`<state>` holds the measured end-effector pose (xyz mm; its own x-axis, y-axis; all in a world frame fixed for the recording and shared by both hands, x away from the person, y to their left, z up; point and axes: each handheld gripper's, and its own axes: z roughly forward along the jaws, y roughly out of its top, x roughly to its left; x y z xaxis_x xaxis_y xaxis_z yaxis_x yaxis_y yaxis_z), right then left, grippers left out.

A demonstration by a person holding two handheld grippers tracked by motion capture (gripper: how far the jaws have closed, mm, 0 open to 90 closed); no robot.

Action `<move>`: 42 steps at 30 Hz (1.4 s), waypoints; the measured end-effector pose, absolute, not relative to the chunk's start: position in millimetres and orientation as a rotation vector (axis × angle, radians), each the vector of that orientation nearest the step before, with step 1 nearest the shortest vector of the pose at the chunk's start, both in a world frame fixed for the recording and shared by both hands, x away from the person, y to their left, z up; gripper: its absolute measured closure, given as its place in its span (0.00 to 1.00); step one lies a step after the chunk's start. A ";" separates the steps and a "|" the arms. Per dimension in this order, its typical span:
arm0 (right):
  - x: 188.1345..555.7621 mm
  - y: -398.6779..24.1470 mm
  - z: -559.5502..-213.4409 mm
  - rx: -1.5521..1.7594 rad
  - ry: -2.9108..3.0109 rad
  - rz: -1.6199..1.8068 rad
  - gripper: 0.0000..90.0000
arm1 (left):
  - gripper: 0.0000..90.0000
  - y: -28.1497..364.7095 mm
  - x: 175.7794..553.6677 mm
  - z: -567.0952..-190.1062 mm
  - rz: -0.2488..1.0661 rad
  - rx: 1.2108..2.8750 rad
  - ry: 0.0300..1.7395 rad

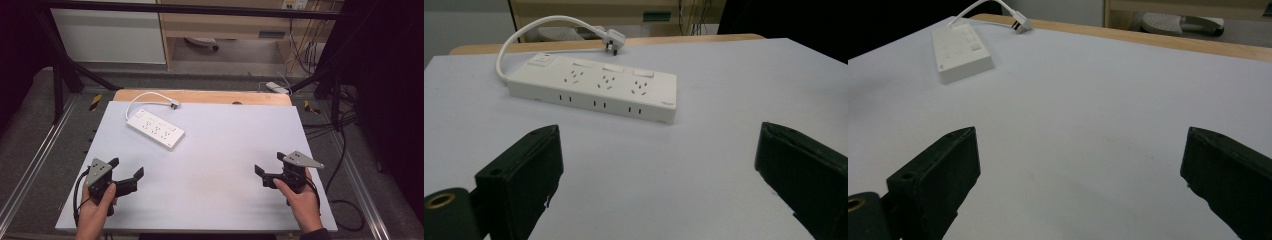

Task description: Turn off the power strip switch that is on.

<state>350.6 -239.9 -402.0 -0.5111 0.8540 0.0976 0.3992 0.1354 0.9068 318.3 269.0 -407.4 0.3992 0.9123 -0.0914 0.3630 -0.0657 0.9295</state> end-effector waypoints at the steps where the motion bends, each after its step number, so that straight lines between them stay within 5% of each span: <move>1: 353.8 -233.7 -398.3 1.194 1.993 1.354 0.03 | 0.06 269.1 318.2 -407.5 0.674 1.631 1.148; 42: 444.4 -101.6 -346.4 1.044 2.140 1.398 0.13 | 0.06 283.5 317.5 -412.2 0.651 1.661 1.173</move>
